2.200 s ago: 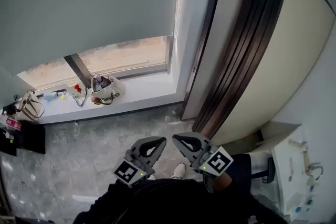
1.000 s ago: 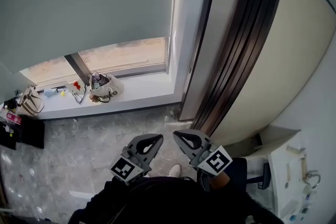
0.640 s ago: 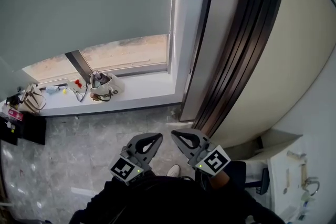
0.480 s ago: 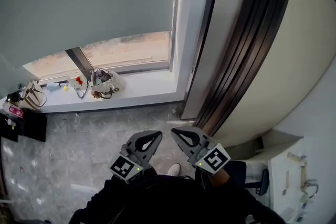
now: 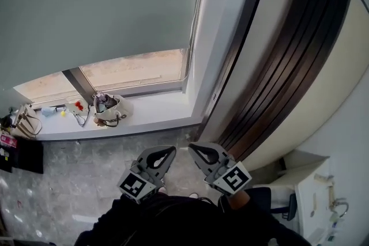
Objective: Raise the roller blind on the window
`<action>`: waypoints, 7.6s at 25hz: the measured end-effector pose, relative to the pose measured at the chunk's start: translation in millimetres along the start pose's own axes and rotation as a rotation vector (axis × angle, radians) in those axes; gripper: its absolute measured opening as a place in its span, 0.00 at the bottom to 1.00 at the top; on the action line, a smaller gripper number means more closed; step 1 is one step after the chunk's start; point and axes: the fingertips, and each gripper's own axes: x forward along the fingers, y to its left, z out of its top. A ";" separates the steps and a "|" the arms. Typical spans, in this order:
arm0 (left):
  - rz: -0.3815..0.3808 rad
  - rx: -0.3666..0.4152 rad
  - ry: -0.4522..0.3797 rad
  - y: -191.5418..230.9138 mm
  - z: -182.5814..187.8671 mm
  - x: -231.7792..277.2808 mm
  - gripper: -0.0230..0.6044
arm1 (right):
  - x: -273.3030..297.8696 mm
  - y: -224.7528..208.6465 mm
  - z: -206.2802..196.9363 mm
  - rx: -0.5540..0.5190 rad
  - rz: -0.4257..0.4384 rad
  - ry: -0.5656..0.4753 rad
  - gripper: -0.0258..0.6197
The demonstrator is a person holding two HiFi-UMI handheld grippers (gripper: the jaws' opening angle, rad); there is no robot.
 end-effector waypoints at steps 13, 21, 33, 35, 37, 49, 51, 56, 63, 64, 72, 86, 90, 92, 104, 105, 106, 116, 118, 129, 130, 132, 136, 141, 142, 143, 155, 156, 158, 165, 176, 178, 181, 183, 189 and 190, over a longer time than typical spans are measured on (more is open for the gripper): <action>-0.137 0.007 0.001 128.7 23.4 22.3 0.05 | 117.7 -53.0 19.9 -0.032 -0.124 0.011 0.05; -0.140 -0.012 -0.006 171.7 30.2 67.8 0.05 | 138.8 -101.3 13.5 -0.020 -0.149 0.025 0.05; -0.089 0.028 0.002 231.4 64.1 183.7 0.05 | 153.2 -215.1 26.6 -0.019 -0.124 -0.050 0.05; -0.078 0.049 -0.016 247.1 72.2 205.1 0.05 | 153.1 -231.5 28.7 -0.015 -0.114 -0.056 0.05; -0.069 0.073 -0.035 260.2 82.3 225.2 0.05 | 153.2 -245.0 27.5 -0.018 -0.106 -0.050 0.05; -0.045 0.155 -0.076 354.7 149.1 340.3 0.15 | 180.5 -306.6 32.7 -0.017 -0.189 -0.049 0.05; -0.039 0.171 -0.084 371.4 160.8 358.3 0.19 | 185.1 -313.1 32.8 -0.018 -0.211 -0.045 0.05; -0.015 0.212 -0.115 407.8 188.7 391.7 0.24 | 198.9 -326.2 36.9 -0.023 -0.252 -0.040 0.05; -0.022 0.224 -0.068 431.8 191.0 437.6 0.30 | 208.9 -341.9 34.3 -0.020 -0.282 -0.029 0.05; -0.023 0.228 -0.065 432.8 190.7 442.7 0.31 | 209.2 -344.3 33.6 -0.021 -0.285 -0.028 0.05; -0.066 0.226 -0.037 428.4 184.9 472.4 0.32 | 207.0 -355.4 30.4 -0.014 -0.315 -0.019 0.05; -0.043 0.215 -0.035 452.0 183.7 494.6 0.09 | 198.6 -370.7 25.3 0.012 -0.340 -0.013 0.05; -0.084 0.173 -0.040 453.2 184.2 493.7 0.06 | 196.8 -374.1 23.7 0.011 -0.343 -0.008 0.05; -0.103 0.188 -0.038 449.1 183.7 490.2 0.05 | 197.1 -374.1 23.6 0.008 -0.343 -0.008 0.05; -0.237 0.226 -0.024 387.8 157.7 427.1 0.05 | 203.2 -364.4 30.1 -0.002 -0.324 -0.025 0.05; -0.250 0.219 -0.022 382.6 156.1 420.7 0.05 | 203.7 -363.1 30.4 -0.006 -0.323 -0.027 0.05; -0.264 0.211 -0.017 376.8 154.3 414.1 0.05 | 204.1 -362.0 30.6 -0.011 -0.324 -0.028 0.05; -0.345 0.095 -0.079 328.7 148.4 372.3 0.05 | 192.8 -356.5 50.4 -0.028 -0.366 -0.072 0.05; -0.356 0.083 -0.085 321.3 149.7 365.9 0.05 | 187.3 -358.7 61.3 -0.023 -0.383 -0.090 0.05; -0.350 0.058 -0.058 296.4 131.9 334.3 0.05 | 176.8 -363.4 98.6 -0.014 -0.407 -0.127 0.06; -0.356 0.048 -0.040 293.8 123.3 332.6 0.05 | 176.4 -363.5 99.3 -0.010 -0.411 -0.129 0.06; -0.361 0.023 -0.007 291.7 101.1 331.5 0.05 | 175.5 -364.4 100.5 -0.002 -0.414 -0.132 0.06; -0.382 -0.005 0.036 285.4 61.7 329.7 0.05 | 185.1 -363.5 96.9 0.013 -0.356 -0.089 0.26; -0.409 -0.049 0.095 272.8 17.4 318.5 0.05 | 199.5 -361.6 100.2 0.028 -0.303 -0.057 0.40; -0.412 -0.054 0.112 271.3 6.2 315.9 0.05 | 201.1 -362.5 103.5 0.037 -0.295 -0.063 0.40; -0.412 -0.052 0.128 270.5 -5.6 312.8 0.05 | 202.8 -363.2 106.2 0.042 -0.288 -0.065 0.40; -0.379 -0.051 0.198 277.6 -68.0 291.1 0.05 | 220.9 -362.1 120.5 0.048 -0.210 -0.057 0.22; -0.376 -0.058 0.192 277.3 -68.4 291.4 0.05 | 219.5 -362.8 123.3 0.042 -0.219 -0.066 0.16; -0.373 -0.065 0.187 276.1 -68.5 292.9 0.05 | 215.1 -364.0 128.8 0.039 -0.230 -0.082 0.09; -0.369 -0.079 0.183 279.6 -67.8 289.3 0.05 | 216.8 -359.2 131.8 0.052 -0.207 -0.064 0.05; -0.330 -0.069 0.070 299.3 -26.0 279.2 0.09 | 215.7 -363.0 129.3 -0.022 -0.247 -0.059 0.05; -0.293 -0.067 0.043 310.1 -4.8 280.2 0.12 | 215.9 -365.1 121.5 -0.022 -0.252 -0.039 0.05; -0.269 -0.049 -0.009 321.2 26.7 279.8 0.14 | 221.8 -365.0 101.8 -0.001 -0.246 -0.012 0.05; -0.274 -0.041 -0.046 322.1 42.9 279.9 0.14 | 224.6 -364.2 87.0 0.028 -0.234 -0.004 0.05; -0.302 -0.030 -0.129 321.0 90.0 282.2 0.18 | 232.5 -357.6 48.5 0.062 -0.206 0.012 0.05; -0.305 -0.021 -0.139 320.3 96.4 282.5 0.19 | 232.8 -356.5 44.1 0.067 -0.201 0.012 0.05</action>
